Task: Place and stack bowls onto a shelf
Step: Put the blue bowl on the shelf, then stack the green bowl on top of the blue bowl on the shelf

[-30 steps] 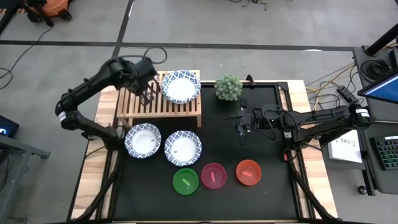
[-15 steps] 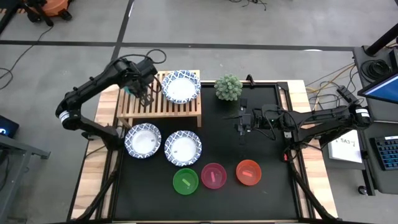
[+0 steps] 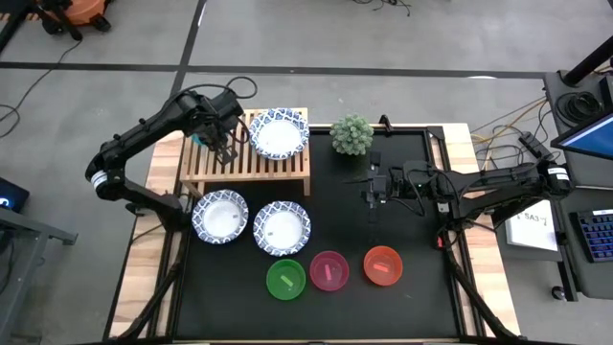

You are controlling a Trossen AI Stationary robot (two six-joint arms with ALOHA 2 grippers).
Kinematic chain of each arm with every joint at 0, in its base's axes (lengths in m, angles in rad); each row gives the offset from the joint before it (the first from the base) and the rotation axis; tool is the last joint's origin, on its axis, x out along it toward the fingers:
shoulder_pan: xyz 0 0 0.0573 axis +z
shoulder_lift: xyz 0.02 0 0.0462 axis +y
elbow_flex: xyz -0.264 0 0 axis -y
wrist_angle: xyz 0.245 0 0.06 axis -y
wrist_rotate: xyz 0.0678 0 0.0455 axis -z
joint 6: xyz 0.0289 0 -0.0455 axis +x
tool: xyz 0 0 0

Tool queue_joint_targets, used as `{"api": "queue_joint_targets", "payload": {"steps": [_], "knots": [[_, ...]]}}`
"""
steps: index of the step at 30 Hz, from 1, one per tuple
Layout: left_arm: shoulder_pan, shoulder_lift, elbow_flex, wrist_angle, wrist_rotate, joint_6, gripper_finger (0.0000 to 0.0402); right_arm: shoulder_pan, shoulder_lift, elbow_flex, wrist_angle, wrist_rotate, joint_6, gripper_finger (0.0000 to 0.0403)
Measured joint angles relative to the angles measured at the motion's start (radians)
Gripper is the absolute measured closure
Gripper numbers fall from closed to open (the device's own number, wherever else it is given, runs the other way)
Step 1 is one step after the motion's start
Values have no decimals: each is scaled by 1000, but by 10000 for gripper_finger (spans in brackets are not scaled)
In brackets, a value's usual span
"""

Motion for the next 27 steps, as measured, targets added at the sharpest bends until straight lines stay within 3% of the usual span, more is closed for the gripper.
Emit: {"api": "queue_joint_targets", "payload": {"steps": [11,20,27], "knots": [[0,0,-15,1,0,0,398,0,0,0,0,0,0,335],[0,0,-45,1,0,1,335,0,0,0,-1,0,0,335],[-1,-11,12,-44,0,-18,308,0,0,0,-2,0,0,335]]}}
